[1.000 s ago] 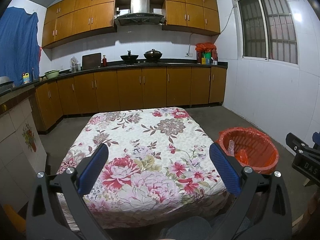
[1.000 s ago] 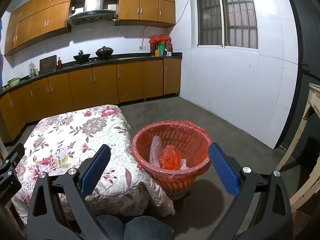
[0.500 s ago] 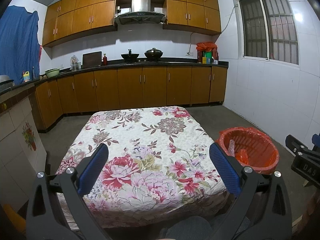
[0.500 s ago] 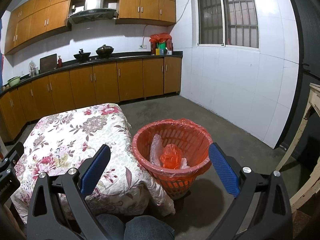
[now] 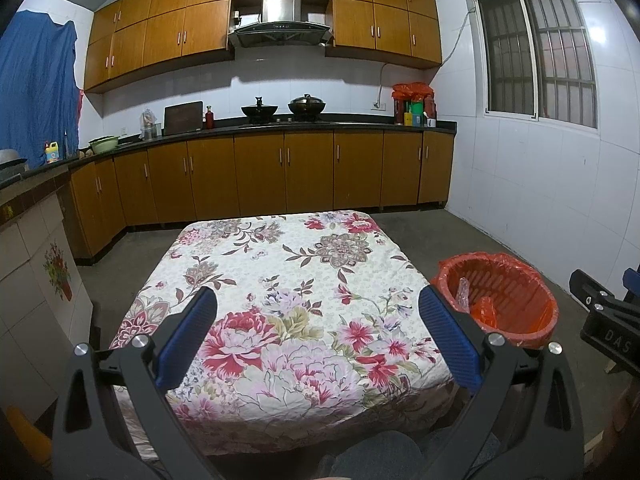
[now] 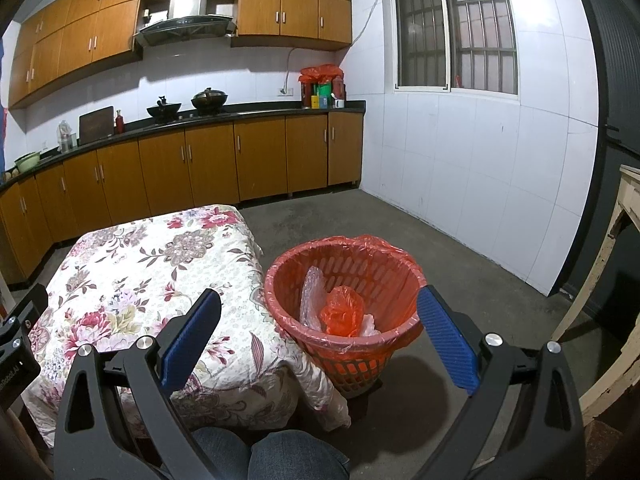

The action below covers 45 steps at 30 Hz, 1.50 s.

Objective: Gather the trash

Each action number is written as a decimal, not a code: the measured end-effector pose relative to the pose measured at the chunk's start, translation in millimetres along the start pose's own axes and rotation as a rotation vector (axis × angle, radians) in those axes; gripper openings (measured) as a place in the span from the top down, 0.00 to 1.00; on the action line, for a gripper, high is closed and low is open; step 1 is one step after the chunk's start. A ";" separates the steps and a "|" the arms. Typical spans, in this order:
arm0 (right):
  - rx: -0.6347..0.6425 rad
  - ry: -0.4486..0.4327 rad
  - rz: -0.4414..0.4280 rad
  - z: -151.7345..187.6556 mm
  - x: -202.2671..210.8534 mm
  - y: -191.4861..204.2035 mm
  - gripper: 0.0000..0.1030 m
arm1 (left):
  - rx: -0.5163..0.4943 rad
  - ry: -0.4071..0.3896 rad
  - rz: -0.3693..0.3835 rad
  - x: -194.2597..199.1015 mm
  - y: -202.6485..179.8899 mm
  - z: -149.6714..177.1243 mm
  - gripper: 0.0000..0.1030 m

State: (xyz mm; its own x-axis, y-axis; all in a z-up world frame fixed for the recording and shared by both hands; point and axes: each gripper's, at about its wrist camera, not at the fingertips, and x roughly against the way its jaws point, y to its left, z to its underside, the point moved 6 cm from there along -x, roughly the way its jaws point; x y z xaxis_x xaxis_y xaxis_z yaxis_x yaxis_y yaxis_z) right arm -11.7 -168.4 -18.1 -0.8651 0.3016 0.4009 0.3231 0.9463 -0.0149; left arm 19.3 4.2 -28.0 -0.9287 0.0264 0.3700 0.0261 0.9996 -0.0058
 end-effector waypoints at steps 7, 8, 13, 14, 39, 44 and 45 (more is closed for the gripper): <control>-0.001 0.002 -0.001 1.6 -0.8 -0.6 0.05 | 0.000 0.001 0.000 0.2 -0.5 0.7 0.04; -0.001 0.002 0.000 0.7 -1.3 -1.3 0.05 | 0.000 0.001 0.000 0.1 -0.3 0.4 0.04; -0.003 0.003 0.000 2.9 -1.7 -1.7 0.05 | 0.001 0.004 0.000 -0.6 -1.3 1.5 0.04; -0.003 0.003 0.000 3.1 -1.5 -1.4 0.05 | 0.001 0.005 0.001 -1.2 -1.7 2.4 0.04; -0.012 0.018 0.002 10.9 -5.5 -3.9 0.05 | 0.000 0.012 0.002 -2.7 -2.6 6.6 0.04; -0.011 0.018 0.001 11.2 -5.2 -4.0 0.05 | 0.000 0.014 0.003 -3.1 -2.7 7.6 0.04; -0.011 0.018 0.000 10.2 -5.9 -4.5 0.05 | 0.000 0.014 0.003 -2.6 -2.7 8.8 0.04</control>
State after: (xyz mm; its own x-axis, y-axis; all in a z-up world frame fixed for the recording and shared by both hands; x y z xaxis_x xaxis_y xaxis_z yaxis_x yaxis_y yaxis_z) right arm -12.0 -173.3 -29.7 -0.8578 0.2998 0.4176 0.3279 0.9447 -0.0047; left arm 18.4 1.4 -37.1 -0.9232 0.0299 0.3831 0.0293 0.9995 -0.0074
